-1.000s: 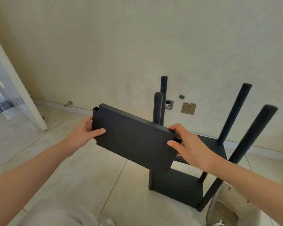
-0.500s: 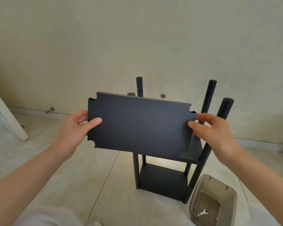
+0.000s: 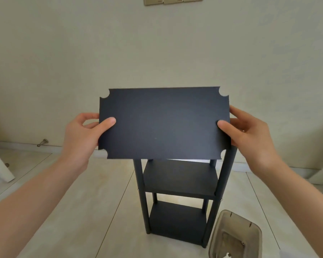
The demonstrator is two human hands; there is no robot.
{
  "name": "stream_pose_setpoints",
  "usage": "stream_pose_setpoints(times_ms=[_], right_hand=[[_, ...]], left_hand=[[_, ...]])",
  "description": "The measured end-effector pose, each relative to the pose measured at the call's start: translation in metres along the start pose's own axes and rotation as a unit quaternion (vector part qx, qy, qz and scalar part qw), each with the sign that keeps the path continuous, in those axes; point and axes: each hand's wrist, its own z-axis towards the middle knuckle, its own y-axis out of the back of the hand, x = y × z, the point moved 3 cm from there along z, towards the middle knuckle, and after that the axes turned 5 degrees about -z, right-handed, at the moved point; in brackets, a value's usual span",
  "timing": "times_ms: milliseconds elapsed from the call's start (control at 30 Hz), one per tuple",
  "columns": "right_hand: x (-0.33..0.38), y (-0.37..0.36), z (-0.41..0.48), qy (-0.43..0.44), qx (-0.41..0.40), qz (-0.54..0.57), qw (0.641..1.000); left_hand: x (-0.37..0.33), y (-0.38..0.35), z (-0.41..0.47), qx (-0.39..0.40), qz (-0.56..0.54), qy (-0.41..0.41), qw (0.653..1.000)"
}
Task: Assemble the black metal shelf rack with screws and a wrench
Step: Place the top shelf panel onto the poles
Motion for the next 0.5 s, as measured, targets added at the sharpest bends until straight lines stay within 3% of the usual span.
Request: stream_pose_setpoints(times_ms=[167,500], right_hand=[[0.005,0.008,0.031,-0.026,-0.046,0.040,0.998],[-0.002,0.021,0.072,-0.039,-0.094,0.049,0.994]], left_hand=[[-0.025,-0.033,0.029,-0.013,-0.018,-0.002,1.000],[-0.009,-0.070,0.055,0.027,-0.051,0.067,0.996]])
